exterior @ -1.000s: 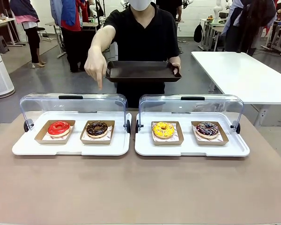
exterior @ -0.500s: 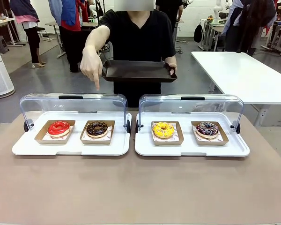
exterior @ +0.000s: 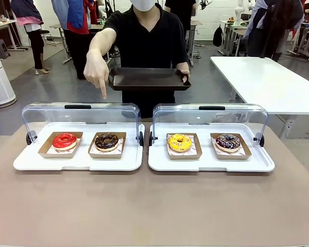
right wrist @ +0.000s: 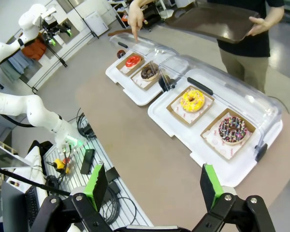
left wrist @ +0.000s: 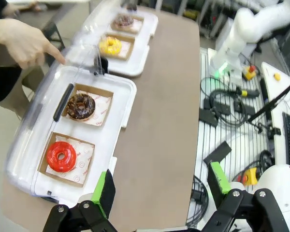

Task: Provide the desired donut to the person.
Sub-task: Pick up and lift the Paper togo box containing the Donut pointed at by the person.

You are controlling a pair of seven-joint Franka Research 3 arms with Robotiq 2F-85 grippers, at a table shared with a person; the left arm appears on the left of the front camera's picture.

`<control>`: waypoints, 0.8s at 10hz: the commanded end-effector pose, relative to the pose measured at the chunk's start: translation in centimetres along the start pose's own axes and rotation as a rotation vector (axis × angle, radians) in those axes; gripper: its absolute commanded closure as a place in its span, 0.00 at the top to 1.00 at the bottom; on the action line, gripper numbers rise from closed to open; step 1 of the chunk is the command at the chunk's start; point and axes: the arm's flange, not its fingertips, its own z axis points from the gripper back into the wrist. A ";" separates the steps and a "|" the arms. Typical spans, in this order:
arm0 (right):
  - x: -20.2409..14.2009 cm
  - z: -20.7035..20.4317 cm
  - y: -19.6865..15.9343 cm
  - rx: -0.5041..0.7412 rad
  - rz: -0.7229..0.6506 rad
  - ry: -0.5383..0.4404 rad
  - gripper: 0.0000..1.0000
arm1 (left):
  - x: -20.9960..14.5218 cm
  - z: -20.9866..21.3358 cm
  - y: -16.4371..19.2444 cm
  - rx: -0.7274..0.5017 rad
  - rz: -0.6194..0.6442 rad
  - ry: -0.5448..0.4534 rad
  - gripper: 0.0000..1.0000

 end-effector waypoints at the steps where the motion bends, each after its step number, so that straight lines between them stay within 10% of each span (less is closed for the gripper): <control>1: 0.0 -0.1 -0.1 0.008 0.000 -0.003 1.00 | 5.0 -3.0 1.4 -0.017 -0.035 0.261 1.00; 5: 0.0 -0.1 -0.1 0.008 0.000 -0.003 1.00 | 11.9 -15.4 2.5 -0.013 -0.154 0.682 1.00; 8: 0.0 -0.1 -0.1 0.008 0.000 -0.003 1.00 | 12.6 -24.8 2.4 0.077 -0.191 0.721 1.00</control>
